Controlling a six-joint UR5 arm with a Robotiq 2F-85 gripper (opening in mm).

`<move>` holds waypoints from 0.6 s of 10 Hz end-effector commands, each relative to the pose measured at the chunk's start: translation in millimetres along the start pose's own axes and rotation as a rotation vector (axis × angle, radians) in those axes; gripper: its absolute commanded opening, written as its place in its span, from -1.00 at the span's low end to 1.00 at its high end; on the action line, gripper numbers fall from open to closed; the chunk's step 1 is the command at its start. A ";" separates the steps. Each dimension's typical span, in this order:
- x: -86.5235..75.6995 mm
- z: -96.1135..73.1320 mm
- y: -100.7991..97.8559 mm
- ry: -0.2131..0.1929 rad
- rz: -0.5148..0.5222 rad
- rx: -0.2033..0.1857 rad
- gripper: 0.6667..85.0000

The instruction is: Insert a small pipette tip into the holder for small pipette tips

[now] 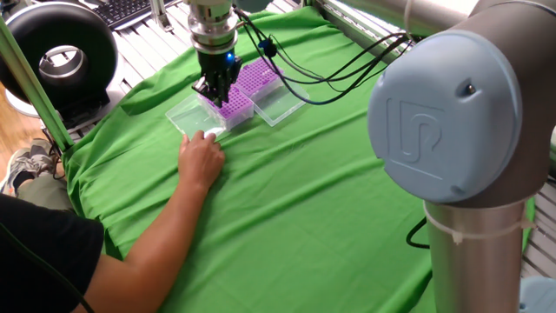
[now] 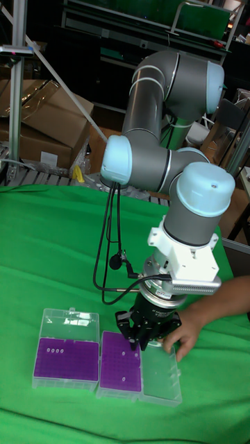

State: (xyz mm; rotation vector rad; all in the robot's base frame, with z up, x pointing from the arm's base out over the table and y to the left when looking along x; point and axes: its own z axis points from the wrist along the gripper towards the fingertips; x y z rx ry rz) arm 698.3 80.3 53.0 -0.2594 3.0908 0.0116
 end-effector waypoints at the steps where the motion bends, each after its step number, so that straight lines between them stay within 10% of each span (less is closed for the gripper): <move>1: -3.8 4.0 6.9 -0.007 0.023 -0.012 -0.47; 6: -7.6 5.1 0.7 -0.015 0.013 0.000 -0.49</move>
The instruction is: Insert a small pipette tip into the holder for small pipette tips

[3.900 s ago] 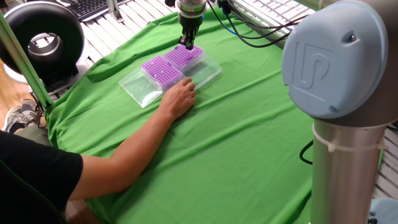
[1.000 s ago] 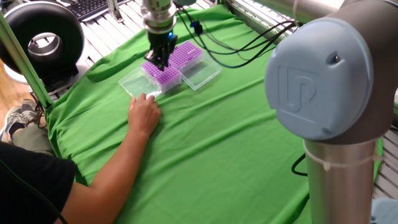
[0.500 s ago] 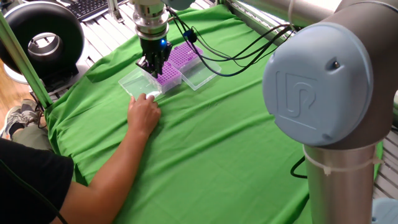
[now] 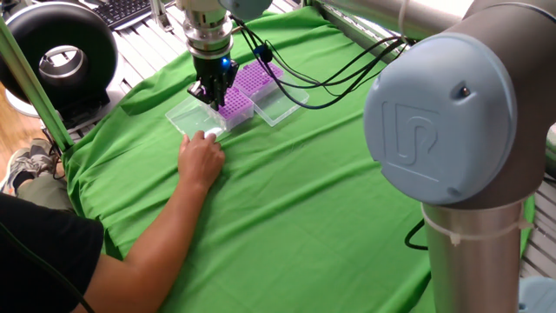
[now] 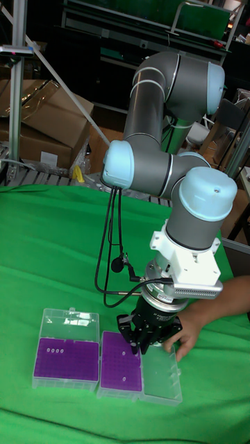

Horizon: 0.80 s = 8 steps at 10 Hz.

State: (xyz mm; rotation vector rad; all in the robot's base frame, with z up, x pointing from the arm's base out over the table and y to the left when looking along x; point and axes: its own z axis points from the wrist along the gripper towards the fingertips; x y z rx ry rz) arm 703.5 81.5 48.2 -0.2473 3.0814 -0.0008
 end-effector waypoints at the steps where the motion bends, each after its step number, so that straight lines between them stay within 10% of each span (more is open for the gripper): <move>1: -3.1 1.4 0.2 -0.006 0.006 -0.009 -0.50; 8: -5.8 6.0 -1.9 -0.012 0.004 -0.003 -0.57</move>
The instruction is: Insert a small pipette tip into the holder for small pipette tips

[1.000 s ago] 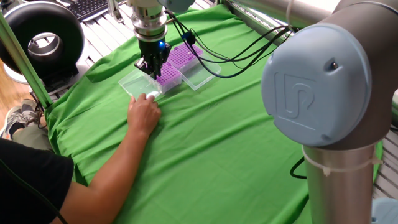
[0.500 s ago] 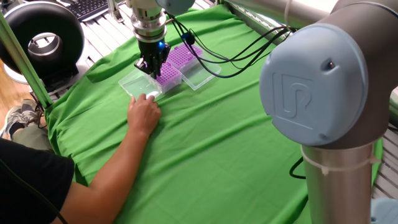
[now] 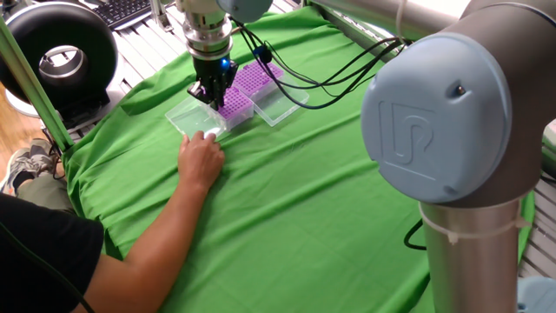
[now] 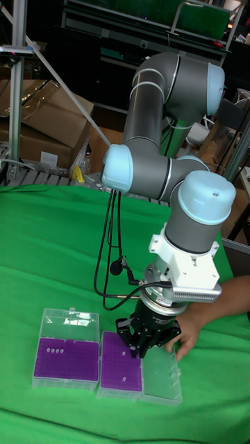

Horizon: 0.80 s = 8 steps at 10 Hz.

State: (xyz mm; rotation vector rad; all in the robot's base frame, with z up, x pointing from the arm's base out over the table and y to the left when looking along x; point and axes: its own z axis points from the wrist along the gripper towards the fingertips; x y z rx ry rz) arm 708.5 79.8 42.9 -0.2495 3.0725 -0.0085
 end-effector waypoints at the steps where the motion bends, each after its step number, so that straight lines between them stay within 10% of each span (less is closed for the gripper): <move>1: -1.9 1.0 0.4 -0.005 0.006 -0.008 -0.59; 8: -4.0 -0.4 -0.5 -0.013 0.002 -0.012 -0.69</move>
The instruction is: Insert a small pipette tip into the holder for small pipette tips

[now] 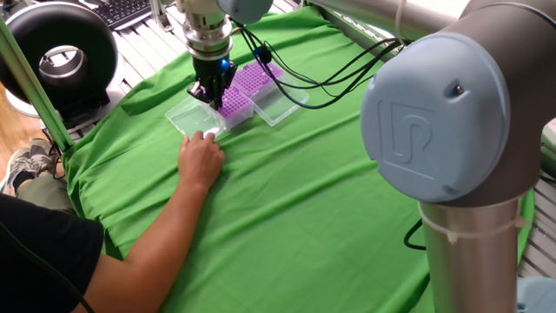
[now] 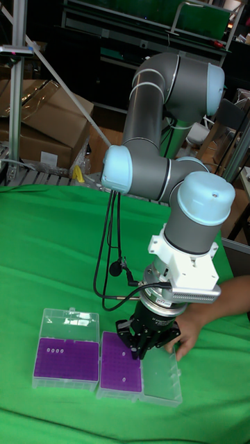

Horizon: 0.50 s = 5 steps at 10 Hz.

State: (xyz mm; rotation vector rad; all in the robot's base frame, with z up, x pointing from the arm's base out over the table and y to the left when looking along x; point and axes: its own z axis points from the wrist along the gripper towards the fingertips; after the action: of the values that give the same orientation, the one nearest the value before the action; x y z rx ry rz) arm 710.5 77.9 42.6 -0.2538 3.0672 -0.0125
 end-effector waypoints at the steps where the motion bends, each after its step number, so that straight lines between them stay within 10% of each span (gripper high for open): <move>1: -3.1 -0.4 1.5 -0.012 0.008 -0.014 -0.76; 5: -1.8 -3.0 -0.2 -0.007 0.021 -0.006 -0.99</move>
State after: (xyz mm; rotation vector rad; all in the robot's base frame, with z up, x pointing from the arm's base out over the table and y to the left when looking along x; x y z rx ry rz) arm 712.4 77.2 42.9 -0.2413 3.0612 -0.0135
